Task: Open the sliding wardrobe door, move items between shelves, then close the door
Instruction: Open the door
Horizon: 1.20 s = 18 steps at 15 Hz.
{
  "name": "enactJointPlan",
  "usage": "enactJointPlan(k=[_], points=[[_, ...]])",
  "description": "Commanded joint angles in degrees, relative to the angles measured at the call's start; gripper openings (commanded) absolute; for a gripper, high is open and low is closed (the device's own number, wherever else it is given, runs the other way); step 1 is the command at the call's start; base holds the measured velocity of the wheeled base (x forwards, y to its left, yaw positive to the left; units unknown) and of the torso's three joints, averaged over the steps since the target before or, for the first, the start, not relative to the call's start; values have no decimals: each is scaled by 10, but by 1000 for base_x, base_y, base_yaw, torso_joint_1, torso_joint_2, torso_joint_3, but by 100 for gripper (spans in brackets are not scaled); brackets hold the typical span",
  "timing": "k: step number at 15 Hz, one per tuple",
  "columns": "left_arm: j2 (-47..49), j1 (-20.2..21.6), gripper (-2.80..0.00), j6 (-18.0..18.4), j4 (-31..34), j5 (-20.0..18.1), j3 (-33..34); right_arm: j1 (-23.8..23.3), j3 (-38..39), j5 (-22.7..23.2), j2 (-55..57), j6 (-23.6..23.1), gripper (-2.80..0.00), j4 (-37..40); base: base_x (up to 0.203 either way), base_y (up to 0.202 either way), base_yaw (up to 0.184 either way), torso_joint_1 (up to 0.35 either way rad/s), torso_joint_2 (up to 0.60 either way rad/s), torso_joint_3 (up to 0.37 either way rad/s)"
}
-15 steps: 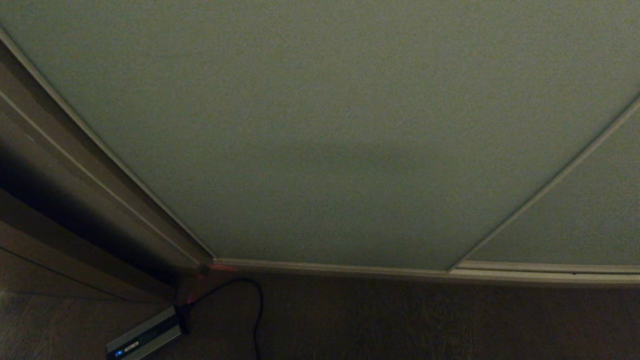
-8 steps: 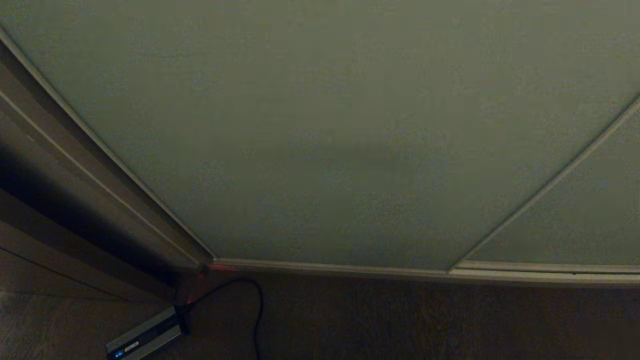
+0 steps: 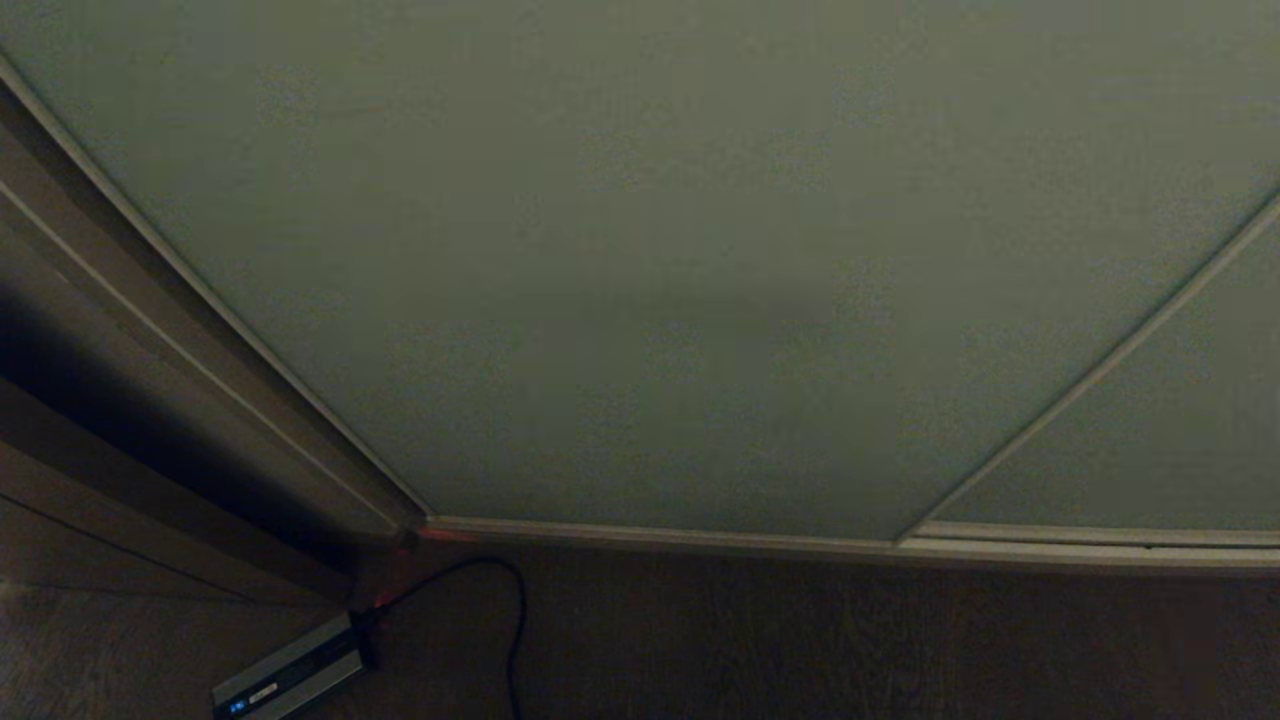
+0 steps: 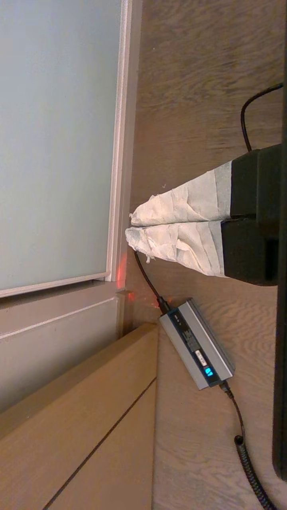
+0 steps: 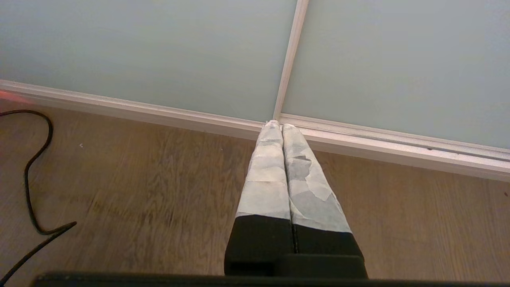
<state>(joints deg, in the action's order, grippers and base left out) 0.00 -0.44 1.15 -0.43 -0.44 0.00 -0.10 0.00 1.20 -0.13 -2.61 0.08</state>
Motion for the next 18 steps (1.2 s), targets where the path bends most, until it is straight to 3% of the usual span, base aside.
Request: enactJointPlan(k=[1, 18], points=[[0, 0, -280, 0, 0, 0, 0, 0, 2, 0, 0, -1, -280, 0, 0, 0, 0, 0, 0, 0], [0, 0, -280, 0, -1, 0, 0, 0, 2, 0, 0, 0, -280, 0, 0, 0, 0, 0, 0, 0]])
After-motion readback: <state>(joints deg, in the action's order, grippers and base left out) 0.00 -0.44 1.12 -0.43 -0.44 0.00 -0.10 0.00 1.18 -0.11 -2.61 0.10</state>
